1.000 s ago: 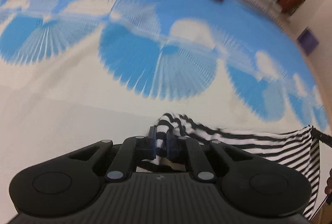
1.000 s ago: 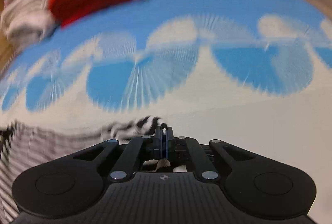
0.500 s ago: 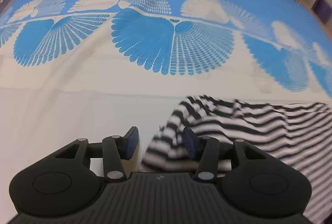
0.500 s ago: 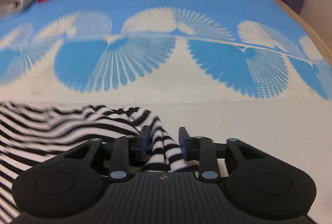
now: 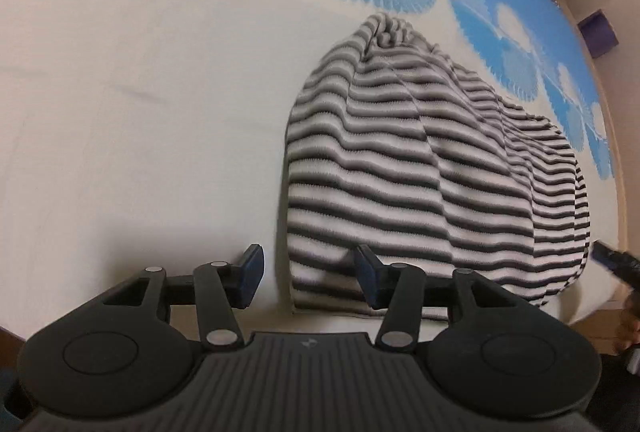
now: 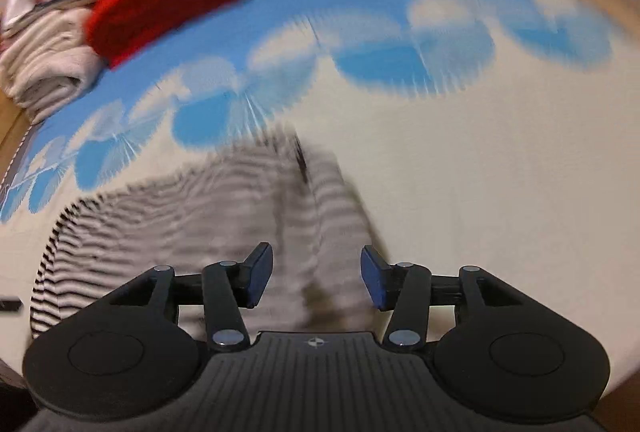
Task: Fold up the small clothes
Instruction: 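Open both tools and press them onto the folded striped bundle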
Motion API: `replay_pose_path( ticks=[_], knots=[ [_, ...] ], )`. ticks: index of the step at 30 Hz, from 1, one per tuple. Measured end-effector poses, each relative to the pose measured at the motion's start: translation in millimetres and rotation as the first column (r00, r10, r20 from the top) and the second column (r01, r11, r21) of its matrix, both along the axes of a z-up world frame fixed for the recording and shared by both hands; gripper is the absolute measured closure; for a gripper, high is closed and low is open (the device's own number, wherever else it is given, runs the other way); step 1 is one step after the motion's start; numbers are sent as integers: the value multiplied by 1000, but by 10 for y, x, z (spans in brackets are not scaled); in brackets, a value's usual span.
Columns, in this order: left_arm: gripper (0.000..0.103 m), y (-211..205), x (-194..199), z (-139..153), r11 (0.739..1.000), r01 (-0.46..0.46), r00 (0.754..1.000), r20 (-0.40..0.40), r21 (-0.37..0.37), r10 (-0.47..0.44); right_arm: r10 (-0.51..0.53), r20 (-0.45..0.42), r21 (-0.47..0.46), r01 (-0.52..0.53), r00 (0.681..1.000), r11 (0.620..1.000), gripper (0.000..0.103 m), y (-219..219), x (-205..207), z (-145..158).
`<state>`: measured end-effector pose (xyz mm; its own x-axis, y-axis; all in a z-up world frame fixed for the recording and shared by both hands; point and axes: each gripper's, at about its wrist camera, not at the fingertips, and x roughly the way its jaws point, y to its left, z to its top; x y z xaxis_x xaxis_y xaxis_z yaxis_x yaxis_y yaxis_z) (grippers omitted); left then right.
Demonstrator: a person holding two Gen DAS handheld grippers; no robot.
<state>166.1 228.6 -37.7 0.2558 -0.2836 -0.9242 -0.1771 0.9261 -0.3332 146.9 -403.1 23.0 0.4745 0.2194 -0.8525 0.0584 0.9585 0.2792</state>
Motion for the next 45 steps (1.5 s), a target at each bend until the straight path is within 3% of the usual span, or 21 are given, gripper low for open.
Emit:
replay_pose_path(
  ticks=[3,5,7,8,9,10,11,12,15,17,20,23,26,28,30,33,36,38,39,41,45],
  knots=[
    [48,-79,3,-31,997,77,997,14,12,-77,11,-32,-19,-12,999,1000,53,3,-4,-98],
    [48,-92,2,-68,997,81,997,1,4,-81,19,-73,-33,-21,997,999,53,5,-3,-180],
    [53,-93,26,-83,995,97,995,13,8,-97,16,-108,-24,-18,994,1000,53,4,-10,-242],
    [63,-88,33,-80,995,103,994,26,5,-103,17,-115,-12,-18,993,1000,53,5,-16,-258],
    [94,-85,38,-79,994,114,992,47,1,-114,19,-115,-6,-20,993,1000,53,8,-15,-271],
    [99,-89,32,-51,992,123,990,69,2,-123,24,-110,2,-24,994,1000,64,0,-23,-266],
    [99,-63,18,3,992,126,987,104,8,-126,31,-103,19,-29,994,999,91,0,-37,-250],
    [99,-16,-17,100,994,110,981,160,3,-109,28,-79,43,-25,996,999,99,-19,-55,-207],
    [100,183,-136,349,996,32,958,286,-79,-8,-60,83,161,46,995,986,100,-211,-183,98],
    [100,188,-190,353,1000,27,961,276,4,-26,-113,134,203,84,984,976,100,-347,-265,193],
    [99,100,-145,44,996,72,994,83,53,-77,-98,-1,96,98,995,991,100,-338,-243,-26],
    [94,-113,-119,-73,976,179,983,9,123,-182,-26,-112,-14,24,993,1000,100,-165,-193,-230],
    [88,-131,-109,93,977,147,983,86,157,-161,22,-86,-89,-29,996,996,94,-5,-184,-181],
    [78,-75,-115,258,985,112,976,173,128,-133,35,-20,-155,-38,999,987,90,49,-196,-69],
    [77,-93,-91,358,992,105,966,232,69,-118,79,81,-215,-60,994,975,84,130,-262,41],
    [78,-236,-44,378,985,173,952,251,16,-172,142,148,-130,-123,979,984,82,200,-254,134],
    [65,-488,23,164,960,275,949,141,55,-280,213,98,-91,-205,972,975,78,325,-199,20],
    [63,-592,63,-56,941,305,951,12,147,-310,252,-18,-117,-253,967,960,67,409,-157,-174],
    [63,-617,83,-148,932,311,950,-39,184,-309,271,-89,-175,-283,958,943,67,460,-151,-297],
    [63,-568,138,-139,946,277,961,-33,168,-276,301,-147,-246,-329,942,912,66,523,-145,-410],
    [63,-335,209,103,986,133,985,100,103,-143,263,-65,-210,-271,963,940,66,467,-143,-227]
  ],
)
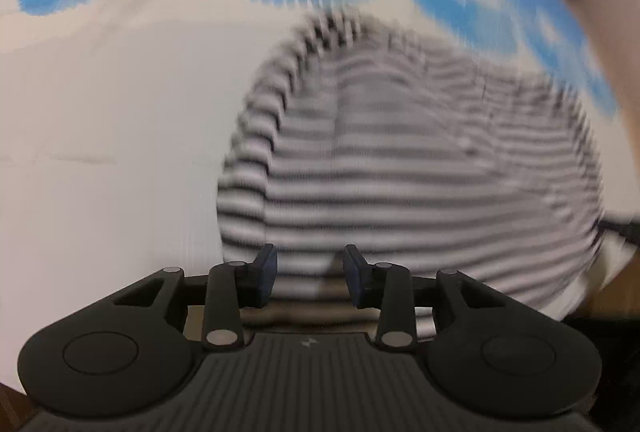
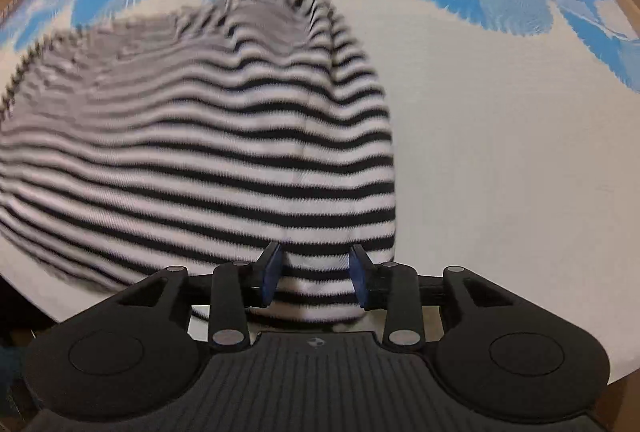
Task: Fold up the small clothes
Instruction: 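Open both tools and press them onto the folded striped bundle, then lift both tools off the bundle and move them to its edge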
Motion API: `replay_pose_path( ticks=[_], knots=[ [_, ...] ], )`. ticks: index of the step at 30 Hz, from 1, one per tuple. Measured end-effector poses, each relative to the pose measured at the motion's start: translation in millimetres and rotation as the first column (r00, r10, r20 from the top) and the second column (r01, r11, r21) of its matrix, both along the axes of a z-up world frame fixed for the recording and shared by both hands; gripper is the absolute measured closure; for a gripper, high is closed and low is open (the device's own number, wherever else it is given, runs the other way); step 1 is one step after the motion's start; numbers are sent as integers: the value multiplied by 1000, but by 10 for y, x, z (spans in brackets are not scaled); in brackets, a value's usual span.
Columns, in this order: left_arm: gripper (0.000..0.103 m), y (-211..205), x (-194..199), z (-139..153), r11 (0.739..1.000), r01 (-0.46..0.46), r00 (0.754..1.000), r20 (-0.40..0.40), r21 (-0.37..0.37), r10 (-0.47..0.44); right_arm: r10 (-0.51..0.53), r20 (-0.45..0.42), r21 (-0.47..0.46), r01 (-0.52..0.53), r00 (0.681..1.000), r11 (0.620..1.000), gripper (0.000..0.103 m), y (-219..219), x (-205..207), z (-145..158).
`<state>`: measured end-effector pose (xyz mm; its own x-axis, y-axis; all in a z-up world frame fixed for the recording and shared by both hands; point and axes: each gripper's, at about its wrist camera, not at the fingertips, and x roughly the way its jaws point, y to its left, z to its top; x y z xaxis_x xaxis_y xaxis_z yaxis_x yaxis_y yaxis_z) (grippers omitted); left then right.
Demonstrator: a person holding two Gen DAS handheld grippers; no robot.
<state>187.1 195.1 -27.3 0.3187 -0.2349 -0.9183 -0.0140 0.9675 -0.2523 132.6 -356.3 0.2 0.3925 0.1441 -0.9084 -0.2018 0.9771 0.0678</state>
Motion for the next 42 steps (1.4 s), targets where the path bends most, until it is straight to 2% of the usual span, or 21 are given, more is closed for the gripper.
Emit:
replay_pose_path(
  ticks=[2,4,6,8,9,10,13,15,17,20,22,24,25,26,29,31,33,35,37,40,42],
  knots=[
    [63,46,3,99,998,-51,998,46,-37,53,-17,45,40,15,999,999,64,-8,12,70],
    [63,38,33,122,996,-81,996,45,-24,82,-28,39,20,27,999,999,63,-49,59,24],
    [63,33,63,24,996,-87,996,-1,30,87,-28,-23,-50,26,999,998,57,-71,49,-87],
    [63,-7,64,-130,990,-57,994,-88,128,68,-24,-56,-81,19,998,997,52,-54,52,-157],
    [63,-4,69,-140,987,-53,993,-99,154,69,-23,-44,-79,20,999,997,52,-43,59,-134],
    [64,-2,80,-92,985,-69,994,-73,160,82,-24,-22,-70,22,999,997,52,-35,52,-92],
    [63,8,73,189,989,-109,992,81,101,101,-33,43,-15,33,999,999,52,-24,42,37],
    [63,-48,48,264,995,-90,989,122,29,86,-22,80,18,21,997,1000,52,-2,23,109],
    [63,-192,46,322,999,-26,989,146,-28,29,-5,96,28,3,995,1000,52,16,41,147],
    [61,-527,-42,333,992,121,979,167,-39,-113,19,87,23,-21,996,1000,52,64,50,115],
    [54,-779,-84,254,977,210,967,144,16,-210,32,41,-22,-31,999,999,52,97,76,20],
    [52,-988,-67,52,951,272,957,66,146,-284,38,-15,-87,-39,999,995,52,115,74,-101],
    [52,-1065,-67,-42,931,295,952,21,215,-306,41,-17,-99,-42,999,994,52,126,72,-116],
    [52,-1089,-59,-83,923,294,953,-2,249,-303,39,-2,-95,-39,999,995,52,132,71,-94],
    [52,-953,-9,67,968,180,980,54,172,-192,14,50,-59,-11,999,998,52,96,53,8],
    [52,-812,-20,174,985,110,988,95,133,-123,1,54,-61,2,999,998,52,56,48,11],
    [52,-680,-8,161,988,45,996,75,149,-56,2,19,-106,0,1000,994,52,39,50,-69],
    [52,-582,-11,42,979,18,1000,2,201,-19,8,-28,-129,-11,1000,992,50,27,36,-145],
    [52,-506,-19,50,978,5,1000,-1,209,-5,13,4,-129,-12,1000,992,50,27,20,-86],
    [52,-384,-144,355,982,-60,985,169,176,30,-15,87,-105,24,996,994,50,21,-30,79],
    [51,-296,-305,607,986,-99,953,297,135,55,-38,171,-69,51,984,996,50,35,-118,263]
  ],
)
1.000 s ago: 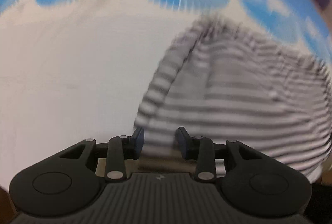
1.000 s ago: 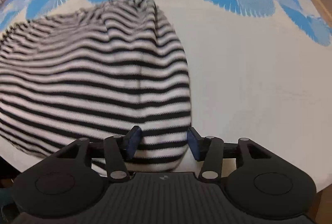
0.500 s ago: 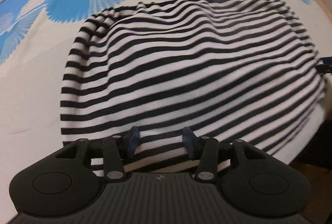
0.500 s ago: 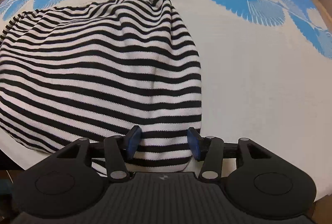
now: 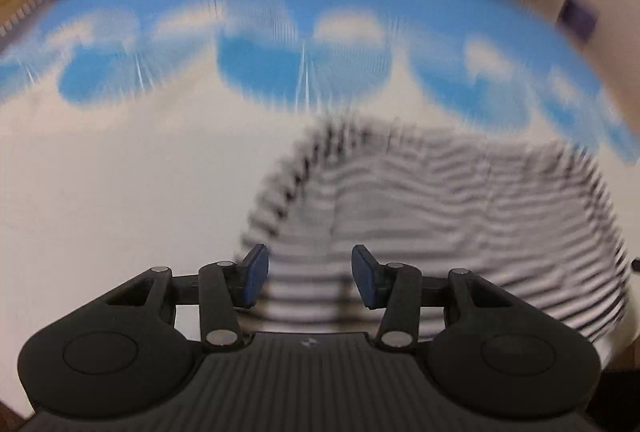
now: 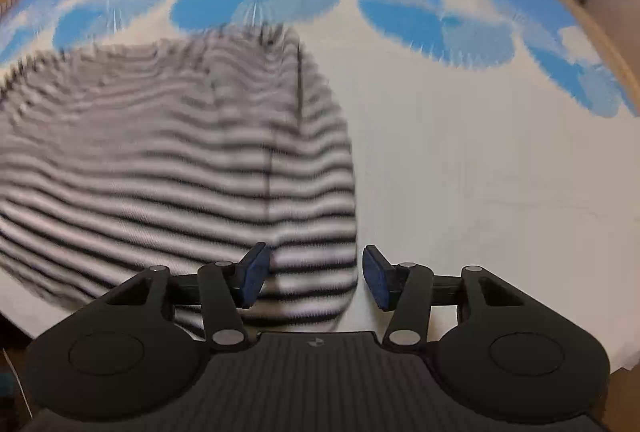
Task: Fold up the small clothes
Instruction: 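Lift both tools off the bundle and move them to its edge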
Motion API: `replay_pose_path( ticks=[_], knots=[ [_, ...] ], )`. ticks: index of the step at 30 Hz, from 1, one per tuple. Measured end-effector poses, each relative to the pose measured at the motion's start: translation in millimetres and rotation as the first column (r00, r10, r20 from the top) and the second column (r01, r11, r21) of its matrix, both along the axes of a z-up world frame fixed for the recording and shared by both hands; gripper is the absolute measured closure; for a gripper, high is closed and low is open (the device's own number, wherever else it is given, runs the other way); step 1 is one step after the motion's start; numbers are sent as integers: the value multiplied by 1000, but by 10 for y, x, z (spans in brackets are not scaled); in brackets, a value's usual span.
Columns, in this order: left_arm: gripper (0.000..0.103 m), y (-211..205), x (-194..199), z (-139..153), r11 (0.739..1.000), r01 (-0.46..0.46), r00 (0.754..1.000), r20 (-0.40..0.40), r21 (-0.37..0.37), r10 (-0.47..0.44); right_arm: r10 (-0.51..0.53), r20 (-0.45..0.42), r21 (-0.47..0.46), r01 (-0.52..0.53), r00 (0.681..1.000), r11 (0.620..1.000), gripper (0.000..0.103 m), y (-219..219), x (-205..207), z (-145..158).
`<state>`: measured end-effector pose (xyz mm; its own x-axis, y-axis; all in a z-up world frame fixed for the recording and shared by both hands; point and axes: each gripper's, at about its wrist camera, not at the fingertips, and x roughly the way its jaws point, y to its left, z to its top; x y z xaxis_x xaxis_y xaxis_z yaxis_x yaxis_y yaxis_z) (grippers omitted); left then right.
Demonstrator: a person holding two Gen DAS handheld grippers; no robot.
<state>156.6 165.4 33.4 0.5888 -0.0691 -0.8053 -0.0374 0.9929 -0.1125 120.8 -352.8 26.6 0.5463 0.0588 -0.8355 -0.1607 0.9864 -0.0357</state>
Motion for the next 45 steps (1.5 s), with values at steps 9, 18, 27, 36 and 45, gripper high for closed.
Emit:
replay_pose_path(
  ticks=[9,18,27,36,45],
  knots=[
    [22,331,-744,952,999,36,952,306,-2,-33,-133,365,152,82,921,985,48,156,-527,659],
    [22,864,-1324,1076,948,-285,848,425,-141,318,-77,320,182,19,944,983,48,750,-722,572],
    [22,1002,-1348,1071,953,-273,862,407,-131,303,126,298,119,-167,946,979,62,1670,-706,434],
    [20,1257,-1453,981,916,-346,826,396,-204,400,382,298,166,-441,875,882,91,2655,-868,309],
    [20,1444,-1471,969,887,-400,813,358,-233,460,679,222,33,-702,699,712,88,3638,-1145,-214]
  ],
)
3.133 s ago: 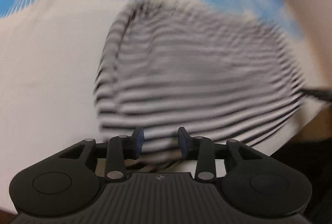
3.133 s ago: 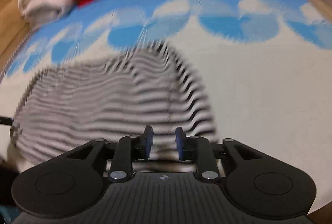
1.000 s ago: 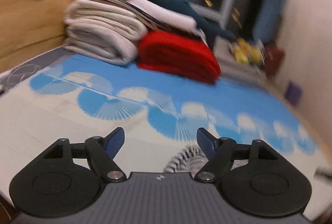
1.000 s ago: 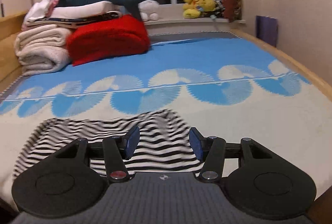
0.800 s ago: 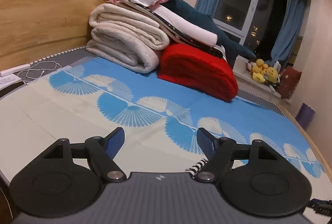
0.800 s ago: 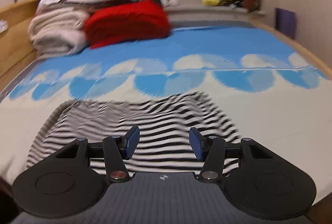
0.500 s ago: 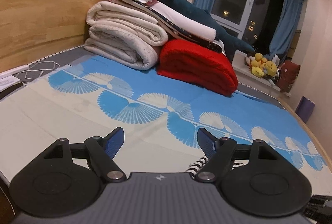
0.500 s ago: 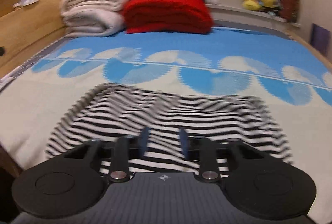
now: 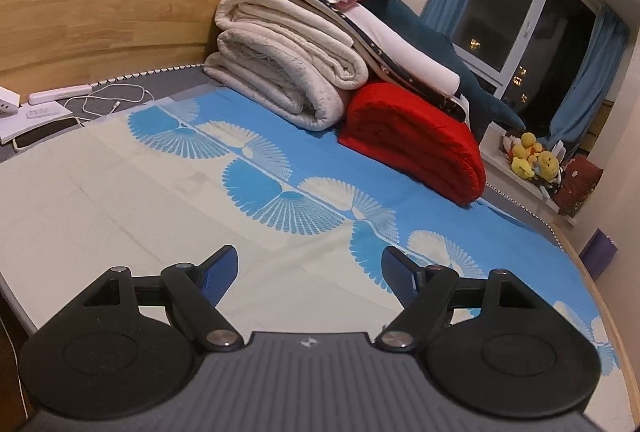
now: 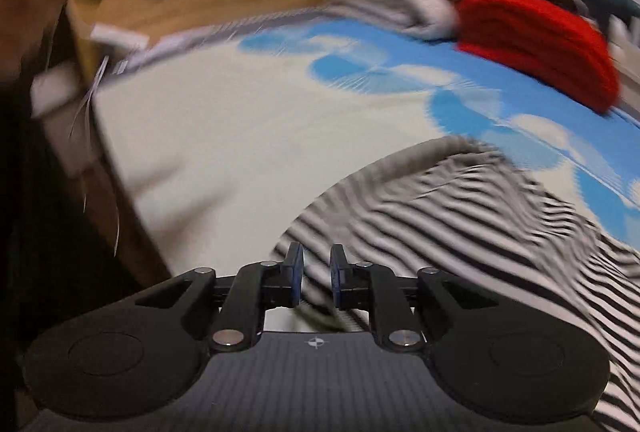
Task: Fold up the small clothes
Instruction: 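Lift both tools off the bundle and move them to its edge, then pinch the striped edge with the right tool and lift it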
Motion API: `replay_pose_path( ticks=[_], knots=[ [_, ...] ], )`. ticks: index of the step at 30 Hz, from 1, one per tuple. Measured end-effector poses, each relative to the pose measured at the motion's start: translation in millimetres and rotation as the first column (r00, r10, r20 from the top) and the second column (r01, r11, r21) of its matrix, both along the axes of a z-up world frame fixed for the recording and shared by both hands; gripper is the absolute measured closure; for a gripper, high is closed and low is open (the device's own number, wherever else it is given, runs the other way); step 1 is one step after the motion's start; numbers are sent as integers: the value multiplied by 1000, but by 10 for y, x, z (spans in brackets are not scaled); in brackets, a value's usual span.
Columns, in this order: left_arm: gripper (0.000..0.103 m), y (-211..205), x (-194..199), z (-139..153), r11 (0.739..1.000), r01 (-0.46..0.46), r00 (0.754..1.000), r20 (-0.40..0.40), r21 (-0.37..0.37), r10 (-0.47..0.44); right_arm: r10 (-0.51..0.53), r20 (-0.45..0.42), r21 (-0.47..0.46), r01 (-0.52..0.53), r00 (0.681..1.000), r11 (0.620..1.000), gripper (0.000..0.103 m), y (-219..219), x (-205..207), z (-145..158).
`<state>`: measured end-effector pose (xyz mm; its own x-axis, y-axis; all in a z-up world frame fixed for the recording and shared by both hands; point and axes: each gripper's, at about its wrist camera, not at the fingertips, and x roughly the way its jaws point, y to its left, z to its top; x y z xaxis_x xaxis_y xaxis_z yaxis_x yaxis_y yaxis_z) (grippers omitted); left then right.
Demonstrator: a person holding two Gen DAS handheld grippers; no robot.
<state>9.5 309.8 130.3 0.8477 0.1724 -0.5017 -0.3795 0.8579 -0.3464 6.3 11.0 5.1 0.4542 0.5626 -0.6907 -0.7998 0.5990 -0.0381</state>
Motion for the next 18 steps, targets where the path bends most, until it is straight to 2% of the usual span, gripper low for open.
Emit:
replay_pose_path(
  ticks=[1,3,4,7,10,12,13,14,15,16,18],
  knots=[
    [20,6,0,0,1000,0,1000,-2,0,0,16,4,-18,-16,1000,1000,85,61,1,-62],
    [20,-4,7,3,1000,-4,1000,-5,1,4,44,0,-38,-44,999,998,72,152,13,-160],
    [20,-3,11,2,1000,-4,1000,-6,1,4,56,-10,-54,-56,998,997,60,194,19,-206],
    [20,-21,21,-5,1000,-3,1000,-8,-1,3,71,-46,-80,-75,996,994,53,255,39,-309],
    [20,-44,37,-15,1000,0,1000,-10,-8,0,72,-55,-70,-76,996,995,52,277,81,-331],
    [20,-67,53,-21,1000,1,1000,-12,-9,-1,62,-57,-72,-66,996,995,55,277,111,-350],
    [20,-74,63,-23,1000,3,1000,-13,-9,-3,52,-40,-80,-55,998,995,69,275,108,-346],
    [20,-83,72,-29,1000,4,1000,-15,-9,-4,45,-30,-88,-48,999,995,78,270,146,-360],
    [20,-95,84,-33,1000,7,1000,-17,-8,-7,38,-35,-84,-40,999,996,81,255,173,-354],
    [20,-106,92,-34,1000,9,1000,-18,-6,-9,26,-53,-70,-30,998,997,89,242,210,-341],
    [20,-127,99,-40,1000,11,1000,-19,-2,-11,5,-76,-48,-8,997,999,93,204,262,-317]
  ],
)
